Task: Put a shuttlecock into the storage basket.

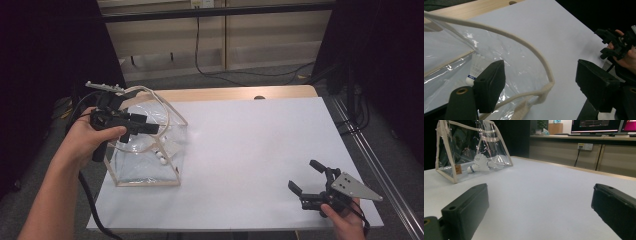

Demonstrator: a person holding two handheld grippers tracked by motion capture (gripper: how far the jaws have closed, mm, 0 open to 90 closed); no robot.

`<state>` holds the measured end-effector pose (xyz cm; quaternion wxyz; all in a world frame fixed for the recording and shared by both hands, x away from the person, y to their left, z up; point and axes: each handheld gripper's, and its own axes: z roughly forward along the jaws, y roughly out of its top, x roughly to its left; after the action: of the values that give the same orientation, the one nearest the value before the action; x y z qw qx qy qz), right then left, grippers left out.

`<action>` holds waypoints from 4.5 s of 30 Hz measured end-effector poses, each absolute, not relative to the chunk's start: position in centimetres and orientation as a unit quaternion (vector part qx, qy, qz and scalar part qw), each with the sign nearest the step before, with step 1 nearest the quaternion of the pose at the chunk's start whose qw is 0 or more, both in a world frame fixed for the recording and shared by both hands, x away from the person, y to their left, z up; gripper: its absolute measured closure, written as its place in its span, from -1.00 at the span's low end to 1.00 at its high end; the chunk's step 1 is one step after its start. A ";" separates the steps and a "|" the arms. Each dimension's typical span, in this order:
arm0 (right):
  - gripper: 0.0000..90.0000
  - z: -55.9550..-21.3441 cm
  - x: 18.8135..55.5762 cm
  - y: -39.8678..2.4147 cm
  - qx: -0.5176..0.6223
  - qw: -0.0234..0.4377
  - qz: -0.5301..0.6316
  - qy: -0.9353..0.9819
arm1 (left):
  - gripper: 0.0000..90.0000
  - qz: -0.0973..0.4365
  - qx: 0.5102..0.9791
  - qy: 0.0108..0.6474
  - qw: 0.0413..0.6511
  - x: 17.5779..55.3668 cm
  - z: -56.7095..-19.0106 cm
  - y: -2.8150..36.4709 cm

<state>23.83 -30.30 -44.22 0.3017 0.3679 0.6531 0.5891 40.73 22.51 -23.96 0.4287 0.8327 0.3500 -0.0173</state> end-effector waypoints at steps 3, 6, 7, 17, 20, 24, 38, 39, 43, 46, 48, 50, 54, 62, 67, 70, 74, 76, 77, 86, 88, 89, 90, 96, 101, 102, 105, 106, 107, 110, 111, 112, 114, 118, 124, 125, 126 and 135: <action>-0.98 -44.2 23.9 -30.2 0.366 0.302 0.590 0.653 | -0.47 -0.020 0.834 0.344 0.432 40.5 -24.2 22.5; -0.98 -44.2 23.9 -30.2 0.366 0.302 0.590 0.653 | -0.49 -0.022 0.834 0.336 0.437 40.3 -24.2 22.5; -0.98 -44.2 23.9 -30.2 0.366 0.302 0.590 0.653 | -0.51 -0.023 0.833 0.332 0.442 40.1 -24.2 22.5; -0.98 -44.3 23.9 -30.2 0.366 0.301 0.590 0.653 | -0.61 -0.029 0.829 0.305 0.468 39.1 -24.1 22.8; -0.98 -44.3 23.9 -30.2 0.366 0.301 0.590 0.653 | -0.65 -0.031 0.827 0.298 0.476 38.7 -24.3 22.9; -0.98 -44.3 23.9 -30.2 0.366 0.301 0.590 0.653 | -0.66 -0.032 0.826 0.295 0.480 38.4 -24.7 23.0; -0.98 -44.3 23.9 -30.2 0.366 0.301 0.589 0.654 | -0.65 -0.034 0.828 0.282 0.483 37.4 -26.4 23.1; -0.98 -44.3 23.9 -30.2 0.366 0.301 0.589 0.655 | -0.65 -0.034 0.829 0.280 0.483 37.3 -26.6 23.1; -0.98 -44.3 23.9 -30.2 0.367 0.300 0.589 0.654 | -0.65 -0.033 0.826 0.280 0.488 36.9 -27.0 23.3; -0.98 -44.3 23.9 -30.1 0.366 0.302 0.589 0.655 | -0.65 -0.029 0.828 0.280 0.484 36.6 -27.2 23.4; -0.98 -44.3 23.9 -30.2 0.366 0.301 0.589 0.655 | -0.65 -0.033 0.828 0.276 0.487 36.4 -27.4 23.5; -0.98 -44.3 23.9 -30.2 0.366 0.301 0.589 0.655 | -0.65 -0.034 0.831 0.271 0.485 36.1 -27.6 23.5; -0.98 -44.3 23.9 -30.1 0.365 0.300 0.589 0.656 | -0.66 -0.036 0.831 0.268 0.486 35.8 -28.3 23.3; -0.98 -44.3 23.9 -30.2 0.365 0.301 0.589 0.655 | -0.67 -0.037 0.833 0.266 0.484 35.5 -29.6 23.0; -0.98 -44.3 23.9 -30.1 0.365 0.301 0.589 0.655 | -0.67 -0.041 0.832 0.263 0.488 35.3 -30.5 22.9; -0.98 -44.3 23.9 -30.1 0.365 0.301 0.589 0.655 | -0.68 -0.039 0.831 0.265 0.487 35.2 -31.1 22.9; -0.98 -44.3 23.9 -30.1 0.365 0.301 0.589 0.655 | -0.68 -0.040 0.830 0.264 0.489 35.1 -31.7 22.8; -0.98 -44.3 23.9 -30.1 0.365 0.301 0.589 0.655 | -0.69 -0.039 0.831 0.264 0.488 35.0 -32.0 22.8; -0.98 -44.3 23.9 -30.1 0.365 0.301 0.588 0.656 | -0.69 -0.038 0.831 0.265 0.488 35.0 -32.1 22.8; -0.98 -44.3 23.9 -30.1 0.364 0.301 0.589 0.655 | -0.69 -0.040 0.833 0.265 0.484 34.8 -32.8 22.7; -0.98 -44.2 23.9 -30.1 0.365 0.301 0.589 0.655 | -0.69 -0.041 0.833 0.265 0.483 34.8 -32.9 22.7; -0.98 -44.2 23.9 -30.1 0.365 0.301 0.589 0.655 | -0.69 -0.041 0.833 0.265 0.483 34.8 -33.0 22.7; -0.98 -44.2 23.9 -30.1 0.365 0.301 0.589 0.655 | -0.69 -0.041 0.834 0.265 0.482 34.8 -33.1 22.7; -0.98 -44.2 23.9 -30.1 0.364 0.302 0.589 0.655 | -0.71 -0.040 0.837 0.264 0.478 34.7 -33.6 22.6; -0.98 -44.2 23.9 -30.1 0.364 0.302 0.589 0.656 | -0.73 -0.037 0.840 0.260 0.475 34.5 -33.9 22.5; -0.98 -44.2 23.9 -30.1 0.364 0.301 0.589 0.656 | -0.73 -0.037 0.840 0.260 0.475 34.5 -34.0 22.5; -0.98 -44.2 23.9 -30.1 0.364 0.301 0.589 0.655 | -0.74 -0.033 0.841 0.259 0.474 34.4 -34.1 22.5; -0.98 -44.2 23.9 -30.1 0.365 0.301 0.589 0.655 | -0.74 -0.032 0.841 0.259 0.474 34.4 -34.1 22.5; -0.98 -44.2 23.9 -30.1 0.364 0.301 0.589 0.655 | -0.75 -0.030 0.842 0.257 0.474 34.4 -34.2 22.5; -0.98 -44.2 23.9 -30.1 0.364 0.301 0.589 0.655 | -0.75 -0.031 0.843 0.255 0.472 34.3 -34.5 22.5; -0.98 -44.2 23.9 -30.1 0.364 0.301 0.589 0.655 | -0.76 -0.033 0.844 0.254 0.472 34.2 -34.5 22.4; -0.98 -44.2 23.9 -30.1 0.364 0.301 0.589 0.655 | -0.76 -0.032 0.845 0.252 0.471 34.2 -34.6 22.4; -0.98 -44.2 23.9 -30.1 0.365 0.301 0.589 0.655 | -0.76 -0.034 0.843 0.253 0.473 34.2 -34.8 22.4; -0.98 -44.2 23.9 -30.1 0.364 0.301 0.589 0.655 | -0.77 -0.035 0.842 0.252 0.475 34.1 -35.1 22.5; -0.98 -44.2 23.9 -30.1 0.364 0.302 0.589 0.656 | -0.77 -0.040 0.842 0.251 0.475 33.9 -35.6 22.7; -0.98 -44.2 23.9 -30.1 0.364 0.302 0.589 0.655 | -0.77 -0.040 0.842 0.251 0.476 33.9 -35.7 22.7; -0.98 -44.2 23.9 -30.1 0.364 0.302 0.589 0.656 | -0.77 -0.041 0.841 0.252 0.476 33.9 -35.8 22.7; -0.98 -44.2 23.9 -30.1 0.364 0.301 0.589 0.656 | -0.77 -0.045 0.842 0.253 0.475 33.7 -36.5 22.7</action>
<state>23.90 -30.13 -44.25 0.3014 0.3641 0.6556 0.5889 33.70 22.73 -36.51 0.4751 0.8415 0.2532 -0.0448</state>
